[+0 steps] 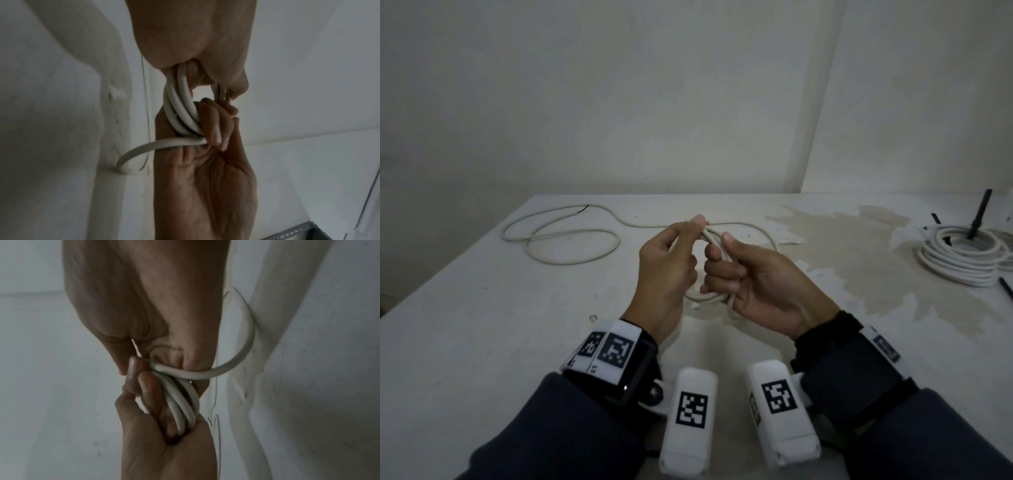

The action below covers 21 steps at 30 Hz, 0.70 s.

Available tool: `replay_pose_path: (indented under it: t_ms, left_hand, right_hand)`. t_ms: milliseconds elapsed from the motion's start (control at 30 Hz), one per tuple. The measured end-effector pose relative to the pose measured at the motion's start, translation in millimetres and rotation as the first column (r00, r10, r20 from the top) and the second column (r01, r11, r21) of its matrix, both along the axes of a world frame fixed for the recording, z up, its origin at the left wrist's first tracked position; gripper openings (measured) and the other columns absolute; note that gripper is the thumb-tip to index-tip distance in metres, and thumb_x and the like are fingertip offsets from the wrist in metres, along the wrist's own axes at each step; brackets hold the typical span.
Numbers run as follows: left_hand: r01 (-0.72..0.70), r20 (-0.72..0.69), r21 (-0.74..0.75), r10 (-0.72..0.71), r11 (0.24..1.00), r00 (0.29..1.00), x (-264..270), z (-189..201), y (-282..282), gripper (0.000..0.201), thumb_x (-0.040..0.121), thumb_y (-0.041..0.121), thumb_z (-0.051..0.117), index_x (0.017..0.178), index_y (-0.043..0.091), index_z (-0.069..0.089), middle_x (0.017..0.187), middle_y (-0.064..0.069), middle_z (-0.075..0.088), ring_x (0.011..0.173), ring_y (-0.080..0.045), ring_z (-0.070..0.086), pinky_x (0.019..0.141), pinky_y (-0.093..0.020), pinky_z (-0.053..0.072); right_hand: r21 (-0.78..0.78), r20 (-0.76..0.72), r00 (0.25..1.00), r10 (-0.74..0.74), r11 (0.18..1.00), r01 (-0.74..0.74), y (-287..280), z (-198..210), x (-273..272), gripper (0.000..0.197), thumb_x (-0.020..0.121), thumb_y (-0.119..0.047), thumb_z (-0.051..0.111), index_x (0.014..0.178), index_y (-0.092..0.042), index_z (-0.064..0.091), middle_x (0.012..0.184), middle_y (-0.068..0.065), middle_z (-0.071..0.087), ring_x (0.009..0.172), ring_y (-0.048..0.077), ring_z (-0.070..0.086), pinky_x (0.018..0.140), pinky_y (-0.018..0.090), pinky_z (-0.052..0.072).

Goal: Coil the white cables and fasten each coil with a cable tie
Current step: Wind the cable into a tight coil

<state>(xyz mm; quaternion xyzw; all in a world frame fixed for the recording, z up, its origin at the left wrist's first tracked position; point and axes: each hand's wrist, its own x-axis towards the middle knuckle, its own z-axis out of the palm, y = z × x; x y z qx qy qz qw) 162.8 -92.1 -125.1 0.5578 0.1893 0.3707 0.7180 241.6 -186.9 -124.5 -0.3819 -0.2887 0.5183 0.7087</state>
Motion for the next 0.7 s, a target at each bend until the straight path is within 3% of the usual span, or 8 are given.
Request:
replay_pose_path:
  t_ms: [100, 200, 267, 367, 433, 500, 567, 700]
  left_hand:
    - [0.098, -0.011, -0.006, -0.098, 0.995, 0.995, 1, 1, 3, 0.023, 0.094, 0.03, 0.055, 0.083, 0.014, 0.067, 0.052, 0.008, 0.038, 0.042, -0.005, 0.032, 0.042, -0.017, 0.034]
    - [0.16, -0.016, -0.197, -0.166, 0.967, 0.986, 4, 2, 4, 0.029, 0.095, 0.039, 0.049, 0.088, 0.013, 0.061, 0.062, 0.001, 0.054, 0.053, -0.01, 0.053, 0.058, -0.023, 0.049]
    - [0.138, -0.182, -0.227, -0.181, 0.964, 0.966, 4, -1, 4, 0.034, 0.096, 0.042, 0.047, 0.088, 0.01, 0.054, 0.063, -0.003, 0.053, 0.055, -0.015, 0.053, 0.056, -0.027, 0.049]
    - [0.347, -0.524, -0.196, -0.397, 0.917, 0.753, -1, -6, 0, 0.053, 0.095, 0.052, 0.042, 0.083, 0.004, 0.061, 0.062, -0.008, 0.055, 0.05, -0.017, 0.053, 0.05, -0.024, 0.049]
    - [0.494, -0.562, -0.245, -0.537, 0.835, 0.629, -4, -7, -3, 0.06, 0.094, 0.054, 0.041, 0.085, 0.001, 0.066, 0.067, -0.01, 0.062, 0.054, -0.017, 0.058, 0.054, -0.024, 0.053]
    - [0.53, -0.467, -0.285, -0.599, 0.799, 0.651, -4, -7, -6, 0.04, 0.096, 0.036, 0.048, 0.096, -0.001, 0.065, 0.073, -0.011, 0.066, 0.059, -0.016, 0.061, 0.062, -0.026, 0.056]
    - [0.494, -0.289, -0.359, -0.598, 0.792, 0.748, 0, -9, -7, 0.024, 0.096, 0.014, 0.049, 0.108, -0.002, 0.061, 0.084, -0.013, 0.066, 0.07, -0.018, 0.065, 0.067, -0.027, 0.058]
    - [0.401, 0.112, -0.51, -0.404, 0.761, 0.908, 6, -12, 1, 0.024, 0.091, -0.004, 0.048, 0.11, -0.01, 0.061, 0.104, -0.021, 0.067, 0.093, -0.025, 0.068, 0.08, -0.03, 0.058]
  right_hand:
    - [0.023, -0.031, 0.993, -0.11, 0.994, 0.111, 3, 0, 5, 0.034, 0.099, -0.029, 0.036, 0.076, -0.01, 0.051, 0.047, -0.009, 0.029, 0.041, 0.005, 0.031, 0.071, 0.025, 0.035]
    - [0.115, -0.136, 0.963, -0.232, 0.962, 0.248, 2, 3, 12, 0.035, 0.099, -0.03, 0.037, 0.076, -0.008, 0.052, 0.048, -0.008, 0.03, 0.042, 0.006, 0.031, 0.062, 0.021, 0.042]
    - [0.181, -0.21, 0.941, -0.266, 0.935, 0.305, 0, 5, 16, 0.032, 0.098, -0.031, 0.039, 0.08, -0.009, 0.053, 0.049, -0.007, 0.03, 0.043, 0.007, 0.032, 0.069, 0.023, 0.04]
    - [0.279, -0.303, 0.93, -0.207, 0.914, 0.294, -1, 7, 15, 0.029, 0.096, -0.032, 0.041, 0.083, -0.009, 0.054, 0.049, -0.007, 0.034, 0.045, 0.007, 0.035, 0.076, 0.023, 0.034]
    - [0.317, -0.312, 0.938, -0.152, 0.914, 0.253, -1, 8, 12, 0.03, 0.095, -0.032, 0.042, 0.085, -0.009, 0.057, 0.05, -0.007, 0.037, 0.046, 0.007, 0.038, 0.079, 0.024, 0.035]
    - [0.317, -0.283, 0.95, -0.135, 0.921, 0.225, 0, 8, 7, 0.03, 0.092, -0.032, 0.046, 0.085, -0.008, 0.062, 0.051, -0.006, 0.04, 0.048, 0.008, 0.041, 0.081, 0.025, 0.04]
    - [0.299, -0.227, 0.96, -0.161, 0.927, 0.226, 1, 9, 3, 0.032, 0.089, -0.032, 0.049, 0.083, -0.008, 0.069, 0.053, -0.005, 0.043, 0.05, 0.008, 0.043, 0.078, 0.025, 0.045]
    - [0.284, -0.204, 0.952, -0.228, 0.917, 0.281, 0, 10, 2, 0.031, 0.088, -0.031, 0.051, 0.086, -0.007, 0.071, 0.056, -0.002, 0.051, 0.053, 0.01, 0.049, 0.073, 0.027, 0.048]
